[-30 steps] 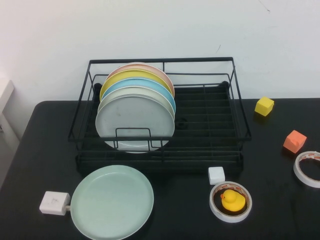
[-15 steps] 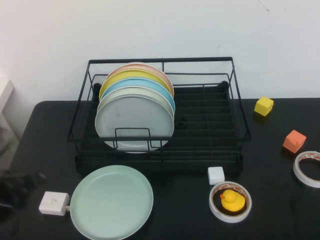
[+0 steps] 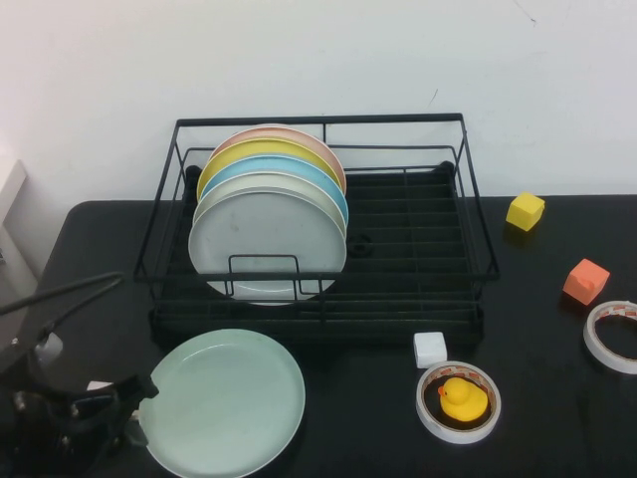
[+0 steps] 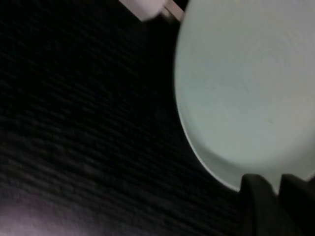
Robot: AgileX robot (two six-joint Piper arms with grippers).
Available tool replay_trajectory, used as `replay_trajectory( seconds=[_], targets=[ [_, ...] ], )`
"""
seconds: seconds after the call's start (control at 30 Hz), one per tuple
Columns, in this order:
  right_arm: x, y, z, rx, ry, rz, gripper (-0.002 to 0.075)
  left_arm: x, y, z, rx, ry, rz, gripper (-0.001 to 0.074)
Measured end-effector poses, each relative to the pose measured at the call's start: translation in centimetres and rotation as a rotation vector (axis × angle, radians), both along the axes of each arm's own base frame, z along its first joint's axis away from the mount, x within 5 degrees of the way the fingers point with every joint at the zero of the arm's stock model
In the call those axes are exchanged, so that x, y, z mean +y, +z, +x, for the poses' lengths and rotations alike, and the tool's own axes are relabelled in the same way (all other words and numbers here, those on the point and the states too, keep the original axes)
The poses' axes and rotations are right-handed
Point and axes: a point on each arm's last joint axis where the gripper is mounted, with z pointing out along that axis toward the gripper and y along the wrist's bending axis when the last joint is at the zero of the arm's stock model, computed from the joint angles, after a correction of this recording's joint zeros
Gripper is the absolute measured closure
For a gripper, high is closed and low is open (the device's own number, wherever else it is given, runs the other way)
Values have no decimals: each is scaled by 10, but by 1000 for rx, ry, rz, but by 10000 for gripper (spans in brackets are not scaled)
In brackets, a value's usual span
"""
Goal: Place plate on rack
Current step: Pick up the plate from the table
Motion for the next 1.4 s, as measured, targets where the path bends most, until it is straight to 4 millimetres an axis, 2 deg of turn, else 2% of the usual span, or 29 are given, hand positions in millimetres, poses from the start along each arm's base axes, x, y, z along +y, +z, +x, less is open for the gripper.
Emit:
replay_trajectory(
  seconds=[0.2, 0.27, 0.33, 0.6, 0.77, 1.07, 1.2, 1.4],
  targets=[
    [3, -14, -2, 51, 45, 19, 728, 1, -19, 16, 14, -19, 44, 377],
    [5, -16, -3, 54, 49, 36, 728, 1, -23, 23, 23, -40, 55, 335],
    [5, -15, -3, 47, 57, 40, 728, 0, -28, 33, 35, -48, 61, 328],
    [7, -15, -3, 37, 67, 51, 728, -2, -53, 63, 93, -51, 72, 328],
    [7, -15, -3, 37, 66, 52, 728, -2, -67, 68, 131, -51, 80, 328],
    [7, -15, -3, 32, 71, 53, 728, 2, -81, 73, 124, -35, 123, 335],
    [7, -14, -2, 27, 68, 58, 728, 3, -84, 75, 120, -24, 133, 407],
    [8, -14, -2, 23, 65, 69, 728, 3, -87, 75, 123, -27, 140, 660]
  ],
)
